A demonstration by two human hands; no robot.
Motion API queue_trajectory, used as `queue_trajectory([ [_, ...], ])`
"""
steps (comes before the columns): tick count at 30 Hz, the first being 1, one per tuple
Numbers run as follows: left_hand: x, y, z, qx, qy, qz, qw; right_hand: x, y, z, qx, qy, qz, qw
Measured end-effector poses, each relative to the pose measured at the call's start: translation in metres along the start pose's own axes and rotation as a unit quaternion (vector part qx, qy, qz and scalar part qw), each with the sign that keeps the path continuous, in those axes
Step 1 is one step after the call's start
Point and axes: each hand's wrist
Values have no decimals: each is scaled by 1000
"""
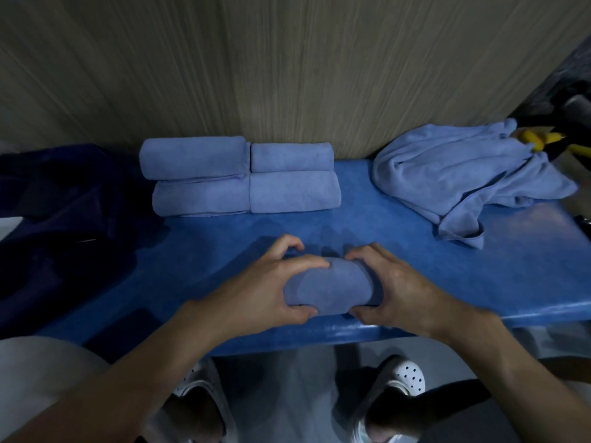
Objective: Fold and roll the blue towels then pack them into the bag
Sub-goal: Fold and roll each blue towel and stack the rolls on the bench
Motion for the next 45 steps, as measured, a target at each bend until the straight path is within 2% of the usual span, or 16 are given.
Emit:
queue_trajectory([
  [7,-37,21,5,-9,-21,83,996,-28,32,-17,-14,66,62,996],
  [12,-97,72,0,10,16,154,988,-67,98,-30,-12,75,171,982],
  [16,-126,98,-11,10,71,142,987,-80,141,-28,0,125,150,981],
  [19,-134,107,-25,-24,145,118,982,-81,158,-24,25,165,118,979],
  [23,-134,110,-43,1,224,105,969,-75,171,-17,48,180,95,978],
  [26,-134,107,-58,-19,221,97,970,-68,176,-15,42,193,88,976],
  [28,-135,104,-63,-25,219,91,971,-64,179,-12,36,183,91,978],
  [32,-134,103,-63,-31,239,78,967,-63,176,-5,38,45,99,993],
  [34,-134,104,-63,-35,250,78,964,-60,173,-7,24,13,125,992],
  [37,-132,105,-65,-35,273,78,958,-50,169,-9,25,4,170,985],
  [42,-132,108,-57,-39,310,62,948,-46,165,-10,39,-8,183,982],
  [45,-132,114,-35,2,306,119,944,-51,154,-5,25,-4,253,967],
])
Point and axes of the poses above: each hand's wrist, its own y-axis towards the middle knuckle, its own x-axis out of the palm, z = x × y, and after that the axes turned 2 degrees about -y, right-handed
